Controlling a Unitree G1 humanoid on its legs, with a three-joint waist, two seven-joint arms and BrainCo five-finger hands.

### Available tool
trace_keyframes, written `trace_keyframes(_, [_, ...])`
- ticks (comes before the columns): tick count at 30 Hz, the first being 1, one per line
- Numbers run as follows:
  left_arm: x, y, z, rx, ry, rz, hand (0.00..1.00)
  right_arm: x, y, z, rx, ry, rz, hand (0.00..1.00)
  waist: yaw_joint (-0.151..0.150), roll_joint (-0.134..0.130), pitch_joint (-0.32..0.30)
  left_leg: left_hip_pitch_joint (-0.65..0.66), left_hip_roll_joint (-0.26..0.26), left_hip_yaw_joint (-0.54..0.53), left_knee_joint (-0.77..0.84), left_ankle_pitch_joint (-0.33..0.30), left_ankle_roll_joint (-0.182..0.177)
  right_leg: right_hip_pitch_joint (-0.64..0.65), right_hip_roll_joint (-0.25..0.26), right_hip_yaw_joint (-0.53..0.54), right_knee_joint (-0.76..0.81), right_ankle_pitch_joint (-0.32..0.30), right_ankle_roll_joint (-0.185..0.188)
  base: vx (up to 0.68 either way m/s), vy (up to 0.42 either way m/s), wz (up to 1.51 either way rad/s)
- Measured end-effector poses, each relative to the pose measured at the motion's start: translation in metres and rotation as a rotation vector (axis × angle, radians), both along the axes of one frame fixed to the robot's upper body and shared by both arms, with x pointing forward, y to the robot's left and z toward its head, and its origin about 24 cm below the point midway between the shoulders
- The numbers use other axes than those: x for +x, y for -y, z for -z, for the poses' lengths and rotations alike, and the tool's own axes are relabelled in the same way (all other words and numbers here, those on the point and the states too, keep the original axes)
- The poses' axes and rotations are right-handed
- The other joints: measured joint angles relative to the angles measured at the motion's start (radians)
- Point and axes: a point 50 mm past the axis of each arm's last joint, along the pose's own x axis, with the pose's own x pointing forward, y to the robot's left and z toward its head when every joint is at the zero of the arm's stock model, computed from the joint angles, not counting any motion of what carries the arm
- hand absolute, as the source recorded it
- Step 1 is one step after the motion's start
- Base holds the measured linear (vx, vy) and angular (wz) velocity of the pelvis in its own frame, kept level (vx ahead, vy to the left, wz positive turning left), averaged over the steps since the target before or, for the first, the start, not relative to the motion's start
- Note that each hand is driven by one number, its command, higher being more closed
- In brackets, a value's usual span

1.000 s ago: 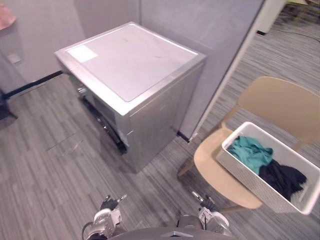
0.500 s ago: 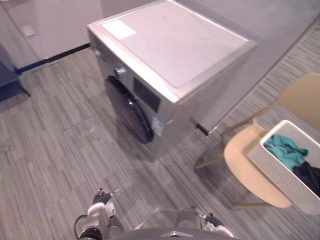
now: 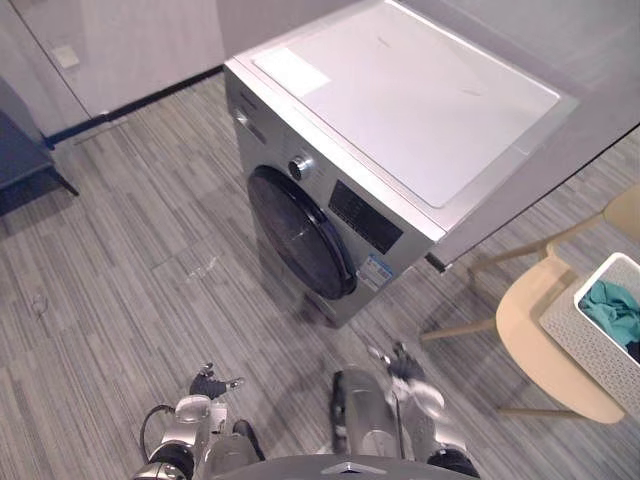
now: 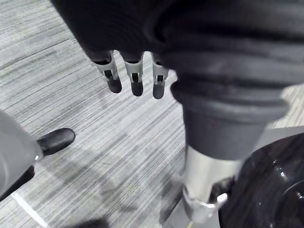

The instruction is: Pick up the laundry basket with both hands and put the clothes into the washing machine.

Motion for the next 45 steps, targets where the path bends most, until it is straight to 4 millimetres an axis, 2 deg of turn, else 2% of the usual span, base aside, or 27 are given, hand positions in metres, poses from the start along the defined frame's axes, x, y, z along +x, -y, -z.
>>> trace_keyframes(1, [0.002, 0.014, 0.001, -0.028, -0.004, 0.013, 0.00, 0.014, -0.001, -0.016, -0.028, 0.077, -0.039, 0.00, 0.004, 0.030, 0.011, -0.004, 0.014, 0.006, -0.027, 0.016, -0.020, 0.037, 0.025, -0.001, -0.099, -0.014, -0.021, 0.18, -0.124, -0.06])
trace_keyframes(2, [0.006, 0.025, 0.000, -0.052, 0.002, 0.023, 0.00, 0.024, -0.002, -0.031, -0.049, 0.146, -0.069, 0.00, -0.006, 0.051, 0.018, -0.010, 0.020, 0.005, -0.057, 0.036, -0.030, 0.049, 0.040, -0.009, -0.154, -0.005, -0.034, 0.16, -0.101, -0.08])
trace_keyframes(4, [0.011, 0.032, -0.002, -0.057, 0.014, 0.044, 0.00, 0.027, -0.004, -0.043, -0.060, 0.209, -0.080, 0.00, -0.022, 0.056, 0.021, 0.001, 0.021, -0.005, -0.093, 0.073, -0.036, 0.090, 0.041, -0.043, -0.201, 0.000, -0.041, 0.07, -0.039, 0.40])
trace_keyframes(6, [0.012, 0.032, -0.003, -0.060, 0.020, 0.036, 0.00, 0.017, 0.003, -0.039, -0.076, 0.182, -0.060, 0.00, -0.015, 0.058, 0.020, 0.033, 0.024, -0.023, -0.117, 0.108, -0.037, 0.165, 0.047, -0.078, -0.279, 0.023, -0.050, 0.07, -0.009, 0.51])
trace_keyframes(8, [0.011, 0.024, -0.002, -0.053, 0.018, -0.014, 0.00, 0.015, 0.006, -0.041, -0.089, 0.187, -0.061, 0.00, -0.008, 0.059, 0.020, 0.025, 0.022, -0.020, -0.106, 0.121, -0.030, 0.197, 0.050, -0.081, -0.347, 0.054, -0.051, 0.02, 0.020, 0.13])
trace_keyframes(9, [0.009, 0.020, -0.002, -0.047, 0.014, -0.032, 0.00, 0.013, 0.009, -0.044, -0.101, 0.197, -0.056, 0.00, -0.008, 0.059, 0.020, 0.000, 0.022, -0.022, -0.070, 0.119, -0.027, 0.206, 0.046, -0.080, -0.375, 0.063, -0.051, -0.02, 0.030, 0.21])
trace_keyframes(12, [0.001, 0.015, 0.001, -0.048, -0.005, -0.084, 0.00, -0.003, 0.013, -0.050, -0.117, 0.214, -0.028, 0.00, -0.003, 0.067, 0.026, -0.105, 0.043, -0.028, 0.191, 0.108, -0.022, 0.282, 0.018, -0.099, -0.457, 0.100, -0.045, -0.02, 0.038, 0.27])
trace_keyframes(14, [-0.019, 0.012, 0.009, -0.049, -0.059, -0.124, 0.00, -0.012, 0.010, -0.049, -0.134, 0.203, -0.062, 0.00, -0.005, 0.092, 0.029, -0.138, 0.078, -0.058, 0.368, 0.106, -0.025, 0.357, 0.026, -0.098, -0.483, 0.100, -0.045, -0.03, 0.044, -0.15])
trace_keyframes(15, [-0.024, 0.012, 0.011, -0.047, -0.073, -0.134, 0.00, -0.011, 0.008, -0.050, -0.140, 0.204, -0.082, 0.00, -0.003, 0.099, 0.023, -0.140, 0.085, -0.062, 0.379, 0.106, -0.024, 0.356, 0.028, -0.085, -0.490, 0.096, -0.048, -0.03, 0.045, -0.34])
trace_keyframes(16, [-0.026, 0.012, 0.012, -0.047, -0.078, -0.138, 0.00, -0.010, 0.004, -0.053, -0.143, 0.221, -0.119, 0.00, -0.004, 0.104, 0.020, -0.143, 0.086, -0.063, 0.379, 0.106, -0.024, 0.353, 0.031, -0.074, -0.503, 0.092, -0.053, -0.06, 0.046, -0.28])
trace_keyframes(17, [-0.024, 0.013, 0.011, -0.046, -0.073, -0.138, 0.00, -0.006, -0.009, -0.062, -0.125, 0.279, -0.190, 0.00, -0.002, 0.102, 0.019, -0.158, 0.086, -0.065, 0.362, 0.095, 0.005, 0.332, 0.034, -0.061, -0.521, 0.104, -0.056, -0.06, 0.037, -0.23])
trace_keyframes(19, [-0.022, 0.012, 0.010, -0.046, -0.068, -0.146, 0.00, -0.001, -0.021, -0.069, -0.104, 0.324, -0.232, 0.00, 0.003, 0.113, 0.012, -0.150, 0.082, -0.062, 0.297, 0.072, 0.041, 0.300, 0.039, -0.039, -0.518, 0.115, -0.055, -0.05, 0.029, -0.26])
trace_keyframes(20, [-0.021, 0.012, 0.010, -0.048, -0.068, -0.155, 0.00, 0.003, -0.026, -0.073, -0.089, 0.350, -0.252, 0.00, 0.006, 0.119, 0.008, -0.123, 0.077, -0.056, 0.184, 0.087, 0.037, 0.279, 0.044, -0.025, -0.517, 0.127, -0.046, -0.03, 0.030, -0.29])
trace_keyframes(22, [-0.024, 0.012, 0.012, -0.046, -0.081, -0.158, 0.00, 0.001, -0.026, -0.070, -0.089, 0.343, -0.261, 0.00, 0.004, 0.126, 0.004, -0.063, 0.058, -0.046, 0.031, 0.113, 0.003, 0.264, 0.048, -0.015, -0.526, 0.149, -0.025, 0.02, 0.117, -0.17])
trace_keyframes(24, [-0.023, 0.011, 0.012, -0.042, -0.084, -0.156, 0.00, -0.005, -0.021, -0.060, -0.120, 0.293, -0.252, 0.00, 0.000, 0.124, 0.002, -0.031, 0.039, -0.024, -0.055, 0.111, 0.000, 0.267, 0.046, -0.014, -0.563, 0.184, -0.018, 0.02, 0.164, -0.05])
trace_keyframes(26, [-0.022, 0.006, 0.011, -0.025, -0.081, -0.146, 0.00, -0.012, -0.016, -0.039, -0.116, 0.193, -0.232, 0.00, 0.002, 0.116, 0.000, -0.009, 0.014, 0.011, -0.116, 0.111, 0.000, 0.266, 0.039, 0.011, -0.609, 0.226, -0.006, -0.02, 0.139, -0.28])
trace_keyframes(30, [-0.025, -0.007, 0.011, 0.012, -0.087, -0.141, 0.00, -0.027, -0.014, -0.011, -0.151, 0.044, -0.265, 0.00, 0.001, 0.114, -0.001, 0.023, -0.014, 0.094, -0.151, 0.109, 0.003, 0.260, 0.033, 0.094, -0.667, 0.281, 0.011, -0.06, 0.071, -0.65])
trace_keyframes(34, [-0.019, -0.011, 0.008, 0.023, -0.072, -0.138, 0.00, -0.038, -0.011, 0.001, -0.157, -0.024, -0.298, 0.00, -0.009, 0.108, 0.003, 0.012, -0.016, 0.109, -0.158, 0.099, 0.006, 0.240, 0.038, 0.115, -0.688, 0.301, 0.011, -0.08, -0.017, -0.21])
trace_keyframes(36, [-0.020, -0.011, 0.009, 0.025, -0.077, -0.136, 0.00, -0.038, -0.012, 0.000, -0.155, -0.022, -0.316, 0.00, -0.013, 0.096, 0.001, 0.008, -0.016, 0.115, -0.158, 0.097, 0.005, 0.230, 0.040, 0.124, -0.689, 0.304, 0.016, -0.10, -0.042, -0.15])
trace_keyframes(39, [-0.019, -0.014, 0.007, 0.042, -0.074, -0.123, 0.00, -0.027, -0.022, -0.007, -0.146, 0.025, -0.365, 0.00, -0.014, 0.068, 0.001, -0.023, -0.019, 0.119, -0.157, 0.099, 0.008, 0.194, 0.039, 0.136, -0.689, 0.315, 0.017, -0.10, -0.043, -0.08])
trace_keyframes(45, [-0.020, -0.014, 0.008, 0.041, -0.082, -0.121, 0.00, 0.001, -0.058, -0.044, -0.091, 0.226, -0.495, 0.00, 0.006, 0.065, 0.000, -0.051, -0.020, 0.095, -0.157, 0.105, 0.012, 0.179, 0.033, 0.108, -0.689, 0.328, 0.012, -0.02, -0.014, 0.11])
